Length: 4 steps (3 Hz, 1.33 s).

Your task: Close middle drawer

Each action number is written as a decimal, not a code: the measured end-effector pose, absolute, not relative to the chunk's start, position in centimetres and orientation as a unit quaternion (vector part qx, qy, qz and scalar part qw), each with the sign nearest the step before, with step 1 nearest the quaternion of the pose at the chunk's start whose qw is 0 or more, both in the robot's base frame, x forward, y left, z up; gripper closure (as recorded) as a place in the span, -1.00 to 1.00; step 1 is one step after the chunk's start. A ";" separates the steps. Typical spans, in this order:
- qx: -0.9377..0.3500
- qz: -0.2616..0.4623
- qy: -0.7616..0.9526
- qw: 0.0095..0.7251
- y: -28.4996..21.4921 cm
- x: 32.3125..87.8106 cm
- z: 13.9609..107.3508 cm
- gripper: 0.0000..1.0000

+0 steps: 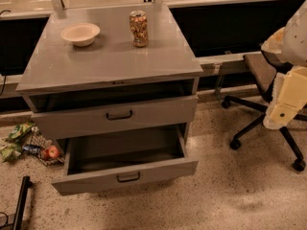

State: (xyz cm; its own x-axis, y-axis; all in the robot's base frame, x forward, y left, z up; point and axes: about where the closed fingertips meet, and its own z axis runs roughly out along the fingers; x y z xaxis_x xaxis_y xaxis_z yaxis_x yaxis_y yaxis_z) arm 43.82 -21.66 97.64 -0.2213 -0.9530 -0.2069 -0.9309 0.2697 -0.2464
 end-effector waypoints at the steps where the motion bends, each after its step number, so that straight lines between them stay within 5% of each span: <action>1: -0.603 -0.035 0.781 0.159 -21.7 43.8 97.6 -1.00; 2: -0.601 -0.015 0.780 0.175 -21.0 44.1 96.4 -0.73; 4: -0.628 0.113 0.738 0.219 -14.9 46.0 83.4 0.20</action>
Offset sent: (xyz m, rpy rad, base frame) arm 0.0121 0.0203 -0.0484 0.1846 0.0201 0.0163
